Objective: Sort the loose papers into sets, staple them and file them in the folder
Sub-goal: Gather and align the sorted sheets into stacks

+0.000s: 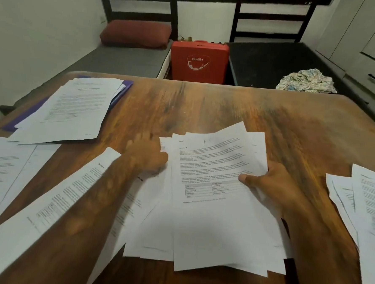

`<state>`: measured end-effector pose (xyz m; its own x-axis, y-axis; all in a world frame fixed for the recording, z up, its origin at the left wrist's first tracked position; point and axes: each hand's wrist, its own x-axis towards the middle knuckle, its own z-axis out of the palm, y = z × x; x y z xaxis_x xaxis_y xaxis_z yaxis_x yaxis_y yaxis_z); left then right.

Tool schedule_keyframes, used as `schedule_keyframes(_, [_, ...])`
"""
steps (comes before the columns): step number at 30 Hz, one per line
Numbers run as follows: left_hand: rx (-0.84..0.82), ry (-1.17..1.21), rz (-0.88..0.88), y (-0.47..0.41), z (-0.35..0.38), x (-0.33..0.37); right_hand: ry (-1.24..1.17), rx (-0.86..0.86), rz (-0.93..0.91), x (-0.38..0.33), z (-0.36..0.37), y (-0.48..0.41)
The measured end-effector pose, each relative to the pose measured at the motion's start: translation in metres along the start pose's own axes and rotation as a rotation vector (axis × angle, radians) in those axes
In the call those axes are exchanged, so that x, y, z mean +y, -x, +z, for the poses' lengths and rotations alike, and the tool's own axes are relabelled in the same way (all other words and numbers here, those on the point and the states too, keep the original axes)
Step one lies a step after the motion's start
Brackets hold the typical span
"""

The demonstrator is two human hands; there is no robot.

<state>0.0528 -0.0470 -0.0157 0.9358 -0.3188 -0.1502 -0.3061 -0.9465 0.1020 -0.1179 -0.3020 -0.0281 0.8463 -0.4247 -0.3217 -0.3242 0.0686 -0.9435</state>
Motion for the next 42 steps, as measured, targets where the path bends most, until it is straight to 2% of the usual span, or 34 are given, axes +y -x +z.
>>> schedule_keyframes(2, [-0.04,-0.008,0.043,0.004,-0.002,-0.006,0.081,0.035,-0.009,-0.003,0.004,0.002])
schedule_keyframes(6, [0.045,0.142,0.103,0.008,-0.009,-0.004,0.229,0.086,-0.005,-0.006,0.005,-0.002])
schedule_keyframes(12, [0.213,0.575,0.066,0.011,-0.021,-0.007,0.523,0.282,-0.08,-0.013,-0.025,-0.007])
schedule_keyframes(14, [0.278,0.674,0.081,0.009,-0.029,-0.012,0.601,0.302,-0.135,-0.02,-0.035,-0.002])
schedule_keyframes(15, [0.303,0.697,0.077,0.01,-0.034,-0.014,0.656,0.331,-0.158,-0.024,-0.036,0.0])
schedule_keyframes(18, [0.357,0.767,0.067,0.01,-0.045,-0.021,0.91,0.559,-0.213,-0.042,-0.022,0.01])
schedule_keyframes(19, [0.365,0.793,0.044,0.011,-0.048,-0.022,0.924,0.56,-0.271,-0.052,-0.01,0.015])
schedule_keyframes(20, [0.384,0.813,0.024,0.009,-0.05,-0.024,0.887,0.51,-0.329,-0.062,0.004,0.02])
schedule_keyframes(22, [0.426,0.897,-0.002,0.012,-0.063,-0.022,0.586,0.329,-0.386,-0.076,0.035,0.023])
schedule_keyframes(24, [0.442,1.056,-0.011,0.012,-0.081,-0.02,0.29,0.181,-0.334,-0.087,0.063,0.018])
schedule_keyframes(25, [0.439,1.158,-0.005,0.014,-0.091,-0.018,0.222,0.132,-0.299,-0.091,0.074,0.015])
schedule_keyframes(29, [0.407,1.482,0.04,0.013,-0.124,-0.027,0.123,0.008,-0.256,-0.11,0.1,0.002])
schedule_keyframes(32, [0.382,1.623,0.034,0.017,-0.149,-0.034,0.111,-0.065,-0.273,-0.125,0.107,0.001])
schedule_keyframes(34, [0.341,1.694,0.034,0.024,-0.16,-0.039,0.003,-0.139,-0.303,-0.133,0.107,0.001])
schedule_keyframes(36, [0.318,1.656,0.018,0.028,-0.164,-0.045,-0.09,-0.266,-0.282,-0.136,0.102,0.005])
schedule_keyframes(38, [0.342,1.491,-0.055,0.028,-0.158,-0.057,-0.044,-0.324,-0.253,-0.132,0.097,0.011])
schedule_keyframes(40, [0.315,1.158,-0.156,0.038,-0.143,-0.073,0.078,-0.22,-0.239,-0.12,0.093,0.011])
schedule_keyframes(42, [0.177,0.698,-0.225,0.05,-0.113,-0.093,0.149,-0.171,-0.193,-0.098,0.087,0.007])
